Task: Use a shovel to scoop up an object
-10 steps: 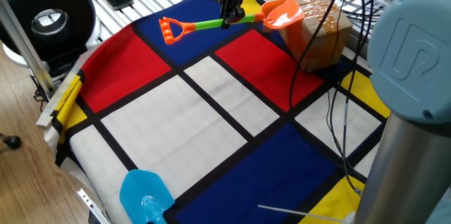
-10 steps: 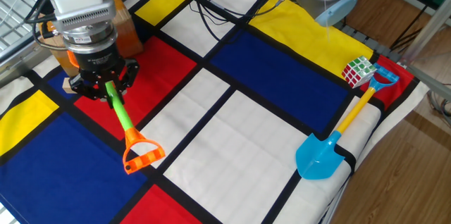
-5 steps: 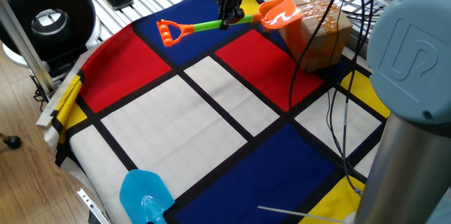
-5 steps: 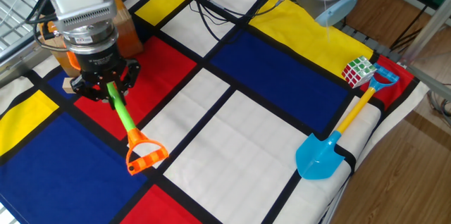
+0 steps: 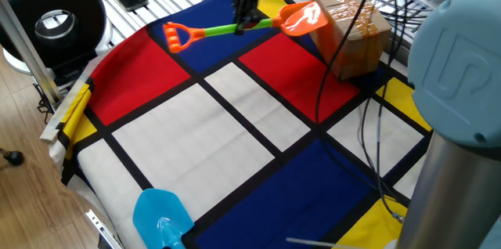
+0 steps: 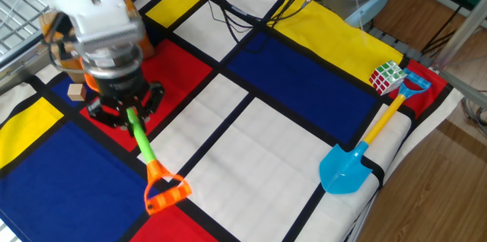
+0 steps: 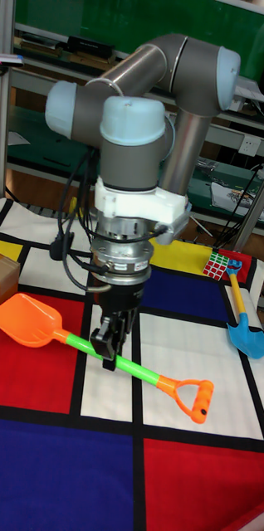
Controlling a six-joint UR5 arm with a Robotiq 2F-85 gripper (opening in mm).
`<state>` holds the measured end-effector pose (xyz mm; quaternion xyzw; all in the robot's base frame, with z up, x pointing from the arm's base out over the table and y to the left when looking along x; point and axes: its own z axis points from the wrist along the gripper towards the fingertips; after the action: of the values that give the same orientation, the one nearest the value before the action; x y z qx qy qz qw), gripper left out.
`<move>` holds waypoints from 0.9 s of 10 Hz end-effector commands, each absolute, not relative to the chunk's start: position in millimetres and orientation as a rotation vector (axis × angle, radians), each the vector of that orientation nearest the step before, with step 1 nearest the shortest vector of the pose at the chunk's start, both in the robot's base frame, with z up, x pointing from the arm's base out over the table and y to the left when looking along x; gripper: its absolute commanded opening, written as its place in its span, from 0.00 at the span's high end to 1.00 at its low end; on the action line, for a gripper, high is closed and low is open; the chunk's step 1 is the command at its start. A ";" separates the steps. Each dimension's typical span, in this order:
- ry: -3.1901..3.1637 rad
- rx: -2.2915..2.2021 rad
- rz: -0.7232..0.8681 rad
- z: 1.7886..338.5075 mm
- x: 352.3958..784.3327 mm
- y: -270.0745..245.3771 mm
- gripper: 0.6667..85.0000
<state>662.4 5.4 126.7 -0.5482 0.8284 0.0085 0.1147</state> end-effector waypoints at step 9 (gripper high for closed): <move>2.435 -1.670 -0.021 114.1 667.2 21.3 1.00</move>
<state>663.4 22.1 115.3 -0.5665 0.8187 -0.0032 0.0939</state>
